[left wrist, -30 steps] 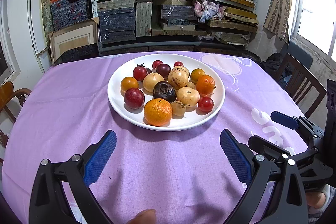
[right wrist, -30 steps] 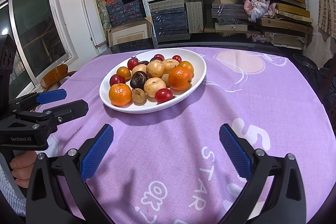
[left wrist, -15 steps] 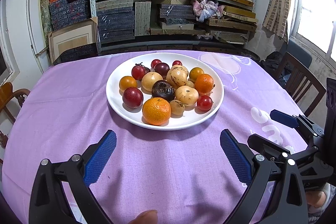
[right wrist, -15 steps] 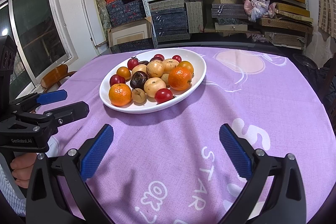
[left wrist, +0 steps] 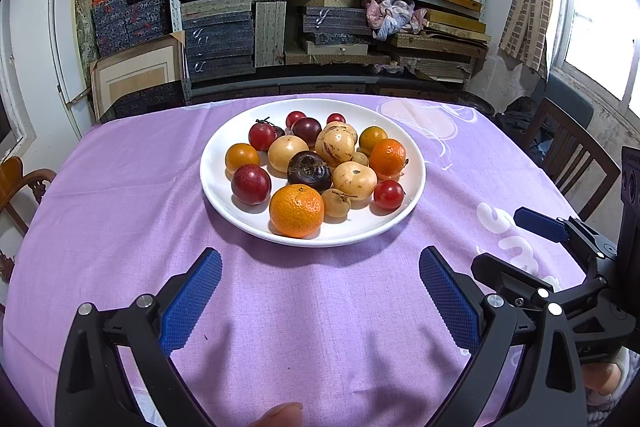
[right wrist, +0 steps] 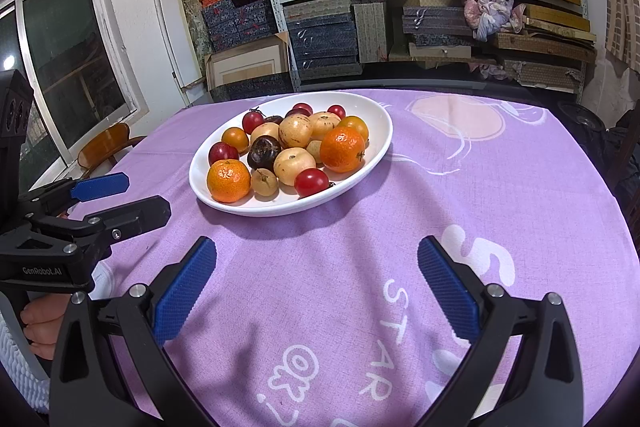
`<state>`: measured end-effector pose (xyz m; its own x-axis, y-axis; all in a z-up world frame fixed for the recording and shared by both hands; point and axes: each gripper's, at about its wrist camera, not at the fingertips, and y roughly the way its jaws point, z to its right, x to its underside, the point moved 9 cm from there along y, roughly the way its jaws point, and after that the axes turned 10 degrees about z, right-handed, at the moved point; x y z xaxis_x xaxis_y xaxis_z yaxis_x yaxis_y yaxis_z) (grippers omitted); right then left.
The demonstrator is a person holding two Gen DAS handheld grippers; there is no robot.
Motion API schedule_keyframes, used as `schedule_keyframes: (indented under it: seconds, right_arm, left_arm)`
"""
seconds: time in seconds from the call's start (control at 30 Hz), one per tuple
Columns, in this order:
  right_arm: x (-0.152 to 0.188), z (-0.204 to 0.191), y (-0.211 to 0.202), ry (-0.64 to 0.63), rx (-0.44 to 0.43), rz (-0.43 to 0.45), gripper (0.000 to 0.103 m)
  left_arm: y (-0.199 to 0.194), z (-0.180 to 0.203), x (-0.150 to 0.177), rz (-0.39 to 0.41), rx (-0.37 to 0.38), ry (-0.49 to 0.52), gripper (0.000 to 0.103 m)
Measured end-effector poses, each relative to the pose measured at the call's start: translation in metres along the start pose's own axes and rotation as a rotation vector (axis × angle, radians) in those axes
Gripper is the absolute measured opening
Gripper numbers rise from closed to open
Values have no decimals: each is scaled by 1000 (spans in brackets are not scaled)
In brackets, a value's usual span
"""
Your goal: Organize fruits
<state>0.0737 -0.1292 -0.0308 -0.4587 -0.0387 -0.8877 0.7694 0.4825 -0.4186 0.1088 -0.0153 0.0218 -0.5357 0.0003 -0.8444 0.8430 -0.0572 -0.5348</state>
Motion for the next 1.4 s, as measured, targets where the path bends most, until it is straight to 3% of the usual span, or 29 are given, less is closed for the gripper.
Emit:
schedule_keyframes:
  seconds: [1.0,1.4]
  right_arm:
    - [-1,0,0,1,0,-1,99]
    - [-1,0,0,3,4,5,99]
  left_arm:
    - [0,2,2,-2,12,5,100]
    - [-11,1,-5,59,-14,18,100]
